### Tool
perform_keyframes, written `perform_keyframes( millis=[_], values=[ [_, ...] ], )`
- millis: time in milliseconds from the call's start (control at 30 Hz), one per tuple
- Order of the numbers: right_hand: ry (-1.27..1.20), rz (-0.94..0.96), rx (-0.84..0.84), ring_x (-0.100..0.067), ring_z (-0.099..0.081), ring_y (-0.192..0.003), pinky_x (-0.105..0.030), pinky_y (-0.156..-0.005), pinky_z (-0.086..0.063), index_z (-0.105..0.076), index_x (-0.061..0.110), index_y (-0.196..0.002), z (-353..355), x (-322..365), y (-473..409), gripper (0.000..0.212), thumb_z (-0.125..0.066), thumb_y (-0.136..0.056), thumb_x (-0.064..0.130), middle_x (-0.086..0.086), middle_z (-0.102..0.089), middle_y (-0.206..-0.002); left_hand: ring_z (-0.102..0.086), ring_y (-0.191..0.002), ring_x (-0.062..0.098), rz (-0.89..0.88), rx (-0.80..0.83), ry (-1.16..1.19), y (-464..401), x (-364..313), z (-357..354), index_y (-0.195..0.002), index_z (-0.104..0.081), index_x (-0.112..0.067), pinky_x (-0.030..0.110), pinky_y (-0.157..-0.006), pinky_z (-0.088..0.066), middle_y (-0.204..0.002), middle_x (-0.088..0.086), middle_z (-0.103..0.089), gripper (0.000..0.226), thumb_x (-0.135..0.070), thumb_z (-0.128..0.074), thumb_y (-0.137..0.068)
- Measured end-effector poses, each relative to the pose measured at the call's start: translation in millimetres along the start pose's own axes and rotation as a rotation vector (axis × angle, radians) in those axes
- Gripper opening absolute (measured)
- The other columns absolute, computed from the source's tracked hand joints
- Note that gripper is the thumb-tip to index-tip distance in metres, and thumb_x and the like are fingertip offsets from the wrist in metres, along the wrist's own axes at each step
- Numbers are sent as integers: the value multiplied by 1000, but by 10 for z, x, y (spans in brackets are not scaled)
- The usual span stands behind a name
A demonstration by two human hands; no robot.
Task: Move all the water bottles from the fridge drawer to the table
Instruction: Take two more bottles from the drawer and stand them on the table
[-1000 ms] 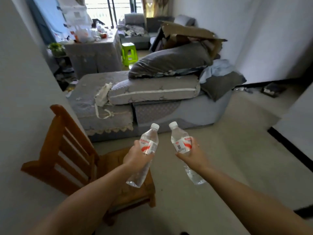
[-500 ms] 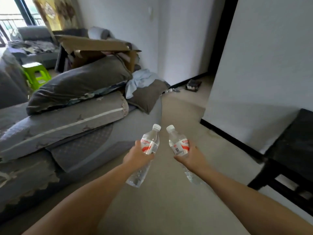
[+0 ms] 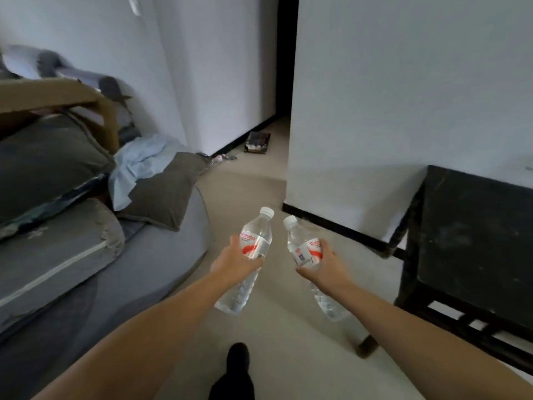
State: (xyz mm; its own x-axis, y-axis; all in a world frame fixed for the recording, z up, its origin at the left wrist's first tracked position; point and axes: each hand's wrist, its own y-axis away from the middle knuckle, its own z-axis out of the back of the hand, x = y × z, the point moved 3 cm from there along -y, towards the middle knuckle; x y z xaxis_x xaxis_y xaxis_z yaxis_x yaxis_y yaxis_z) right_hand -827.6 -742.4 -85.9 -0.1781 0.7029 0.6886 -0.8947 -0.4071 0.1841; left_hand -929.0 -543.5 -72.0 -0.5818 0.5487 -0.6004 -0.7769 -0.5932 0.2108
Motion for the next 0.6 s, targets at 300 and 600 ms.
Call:
perform_keyframes(
  millis=[300,600],
  values=[
    [-106,-154,-228,-21,-63,-92,-43,-83,-57,-31,32,-136,466,128,-1774,90,-70,-58,54,0,-58,-112,-56,-96,18,-217,147,17,-2058,-896,41,-127,-37,-23,33,-82,-46,-110,-5,-54,63,-41,-70,-75],
    [-167,-327,-316,-20,-59,-108,-40,-91,-55,-28,28,-141,1084,-415,-2466,86,-75,-72,50,-1,-53,-127,-57,-92,21,-386,317,-4,-3229,-2042,-576,-120,-39,-20,34,-81,-48,-109,0,-57,62,-39,-75,-72]
  ],
)
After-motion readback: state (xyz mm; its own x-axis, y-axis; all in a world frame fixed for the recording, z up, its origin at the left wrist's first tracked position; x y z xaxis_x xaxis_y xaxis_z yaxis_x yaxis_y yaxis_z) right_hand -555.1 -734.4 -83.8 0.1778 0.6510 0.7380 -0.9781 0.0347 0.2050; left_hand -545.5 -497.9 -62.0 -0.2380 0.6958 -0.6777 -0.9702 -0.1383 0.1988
